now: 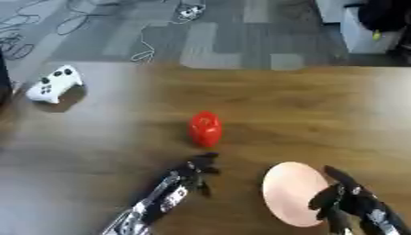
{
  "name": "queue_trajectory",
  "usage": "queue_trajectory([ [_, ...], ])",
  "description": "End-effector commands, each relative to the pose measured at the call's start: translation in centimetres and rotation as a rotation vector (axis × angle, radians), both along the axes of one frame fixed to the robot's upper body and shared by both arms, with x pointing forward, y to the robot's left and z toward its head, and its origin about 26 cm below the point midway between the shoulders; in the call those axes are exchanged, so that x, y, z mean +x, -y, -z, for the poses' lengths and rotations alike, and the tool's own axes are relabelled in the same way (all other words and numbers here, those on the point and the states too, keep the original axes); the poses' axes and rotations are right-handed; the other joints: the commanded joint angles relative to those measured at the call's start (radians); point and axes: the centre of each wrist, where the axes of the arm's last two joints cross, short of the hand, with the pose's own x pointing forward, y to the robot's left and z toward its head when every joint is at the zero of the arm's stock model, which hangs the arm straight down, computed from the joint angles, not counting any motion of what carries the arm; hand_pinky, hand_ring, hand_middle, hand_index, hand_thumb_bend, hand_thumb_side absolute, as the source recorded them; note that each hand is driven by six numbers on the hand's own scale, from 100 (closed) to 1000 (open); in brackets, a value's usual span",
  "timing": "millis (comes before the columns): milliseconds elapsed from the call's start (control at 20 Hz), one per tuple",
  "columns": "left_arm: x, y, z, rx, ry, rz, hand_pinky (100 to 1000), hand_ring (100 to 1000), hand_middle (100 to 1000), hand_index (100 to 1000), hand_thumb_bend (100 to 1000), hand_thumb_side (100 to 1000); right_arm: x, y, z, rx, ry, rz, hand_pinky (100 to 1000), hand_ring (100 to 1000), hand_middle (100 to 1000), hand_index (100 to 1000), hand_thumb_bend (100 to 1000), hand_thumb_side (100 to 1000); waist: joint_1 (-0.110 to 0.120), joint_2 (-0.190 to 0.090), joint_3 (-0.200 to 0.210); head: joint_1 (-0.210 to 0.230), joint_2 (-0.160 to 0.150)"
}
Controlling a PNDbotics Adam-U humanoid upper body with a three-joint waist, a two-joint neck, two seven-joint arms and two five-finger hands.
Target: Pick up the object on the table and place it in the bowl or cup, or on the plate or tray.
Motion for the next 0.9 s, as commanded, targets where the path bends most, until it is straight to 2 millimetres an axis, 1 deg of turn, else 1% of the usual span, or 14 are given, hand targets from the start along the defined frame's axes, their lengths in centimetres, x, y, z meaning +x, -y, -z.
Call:
queue_trajectory([
  [50,0.9,-1.6,-2.0,-0.011,0.07,-0.106,474,803,903,885,100,807,0.1,0.0,-0.5,-0.001,0.021,0.007,514,621,610,1000,100,612,-0.002,-0.011,0.005,-0.003,0.0],
  [250,1.6,-3.3,-3.0,-0.021,0.118,-0.234,467,797,900,884,100,782,0.1,0.0,-0.5,-0.004,0.023,0.009,514,620,610,1000,100,610,-0.004,-0.008,0.01,-0.009,0.003],
  [450,2.1,-4.8,-3.6,-0.015,0.151,-0.34,465,797,898,884,100,767,0.0,0.0,-0.5,-0.009,0.028,0.01,514,619,610,1000,100,611,-0.004,-0.004,0.01,-0.012,0.009],
  [750,3.0,-6.4,-4.7,0.024,0.216,-0.465,468,796,891,887,100,731,0.1,-0.1,-0.5,-0.012,0.032,0.01,513,618,607,1000,100,612,-0.002,0.0,0.007,0.01,0.014],
  [900,3.5,-7.2,-5.1,0.073,0.25,-0.529,485,819,901,902,100,731,0.1,-0.1,-0.5,-0.013,0.034,0.008,512,618,606,1000,100,614,-0.001,0.001,0.004,0.026,0.016],
])
